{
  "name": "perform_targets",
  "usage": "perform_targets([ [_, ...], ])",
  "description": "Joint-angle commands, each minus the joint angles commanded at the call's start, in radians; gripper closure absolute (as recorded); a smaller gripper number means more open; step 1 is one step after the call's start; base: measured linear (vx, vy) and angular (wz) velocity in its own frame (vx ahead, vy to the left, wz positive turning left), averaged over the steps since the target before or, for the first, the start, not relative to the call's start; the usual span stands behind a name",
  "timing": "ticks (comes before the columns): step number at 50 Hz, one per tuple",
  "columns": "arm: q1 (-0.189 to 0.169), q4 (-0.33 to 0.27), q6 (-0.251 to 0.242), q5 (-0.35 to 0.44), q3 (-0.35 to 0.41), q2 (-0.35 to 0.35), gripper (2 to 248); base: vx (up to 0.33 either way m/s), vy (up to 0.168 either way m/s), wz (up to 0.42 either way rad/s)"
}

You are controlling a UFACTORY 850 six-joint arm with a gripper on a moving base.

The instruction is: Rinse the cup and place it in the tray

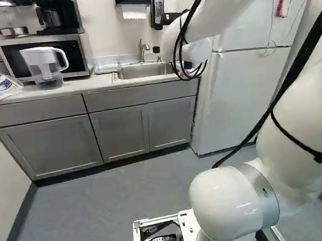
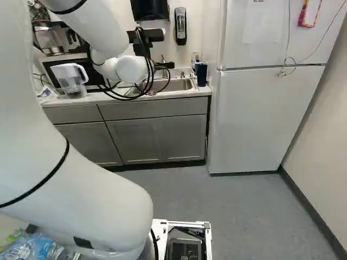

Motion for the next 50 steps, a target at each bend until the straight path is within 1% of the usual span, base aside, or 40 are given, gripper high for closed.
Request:
perform_targets([
  [50,0.0,0.0,0.0,-0.083,-0.131,-0.028,3,0.0,0.0,0.0],
])
